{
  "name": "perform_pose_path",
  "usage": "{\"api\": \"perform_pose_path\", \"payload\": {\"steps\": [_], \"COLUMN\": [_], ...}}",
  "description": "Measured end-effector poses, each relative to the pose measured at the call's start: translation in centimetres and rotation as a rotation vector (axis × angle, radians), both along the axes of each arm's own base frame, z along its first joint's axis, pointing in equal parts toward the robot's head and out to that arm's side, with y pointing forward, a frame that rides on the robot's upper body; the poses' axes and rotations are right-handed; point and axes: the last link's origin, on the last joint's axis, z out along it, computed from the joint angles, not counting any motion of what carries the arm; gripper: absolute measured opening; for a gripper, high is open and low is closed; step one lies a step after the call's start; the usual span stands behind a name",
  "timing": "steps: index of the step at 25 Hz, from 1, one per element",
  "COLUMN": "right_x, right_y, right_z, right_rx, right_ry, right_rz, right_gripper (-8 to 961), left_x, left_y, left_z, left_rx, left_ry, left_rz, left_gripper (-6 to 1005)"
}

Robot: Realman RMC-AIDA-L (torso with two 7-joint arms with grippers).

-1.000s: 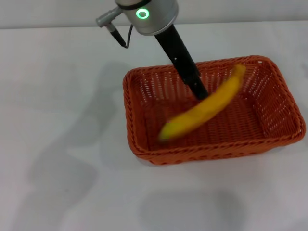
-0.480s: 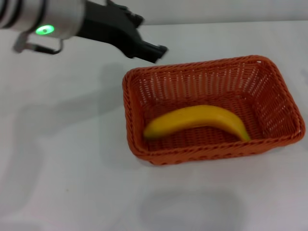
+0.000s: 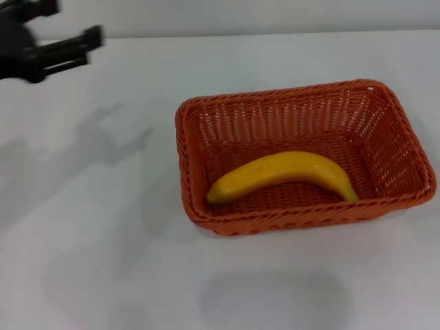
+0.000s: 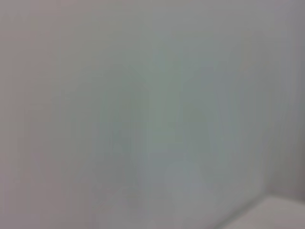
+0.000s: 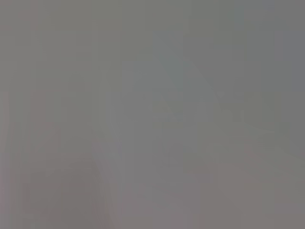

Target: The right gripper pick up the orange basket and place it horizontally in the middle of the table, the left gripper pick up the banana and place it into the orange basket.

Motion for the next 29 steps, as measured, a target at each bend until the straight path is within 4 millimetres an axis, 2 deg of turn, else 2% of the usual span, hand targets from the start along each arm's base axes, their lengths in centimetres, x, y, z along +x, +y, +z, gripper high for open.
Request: {"api": "perform_pose_path", "payload": {"steps": [8,11,15,21,29], "right_x": [3.3,4.0,4.5,5.1,5.6], "right_y": [-1.7,-2.0,-1.9,-2.4,-2.6], "right_z": [0.2,0.3,0.5,1.1,0.9], "right_rx": [0.062,0.092,0.114,0.17,0.239], "right_ry": [0.022,0.021,0.025,0.028,0.035], "right_rz": [-0.165,-0.2,-0.232,-0.259,-0.278], "right_gripper": [868,868,868,856,857], "left_x": [-9.5,-12.5,-15.1,-16.7,-16.9], "left_y": [-5.5,-7.6,-10.0,-12.5,-12.2], "left_z": [1.8,1.5,1.1,0.8,0.6], "left_rx": [0.252,0.334,0.447,0.604,0.632], "left_ry": [-0.201,-0.252,-0.291,-0.328,-0.35], "left_rz": [0.058,0.101,0.159,0.185,0.194], "left_gripper": [880,880,880,880,880]}}
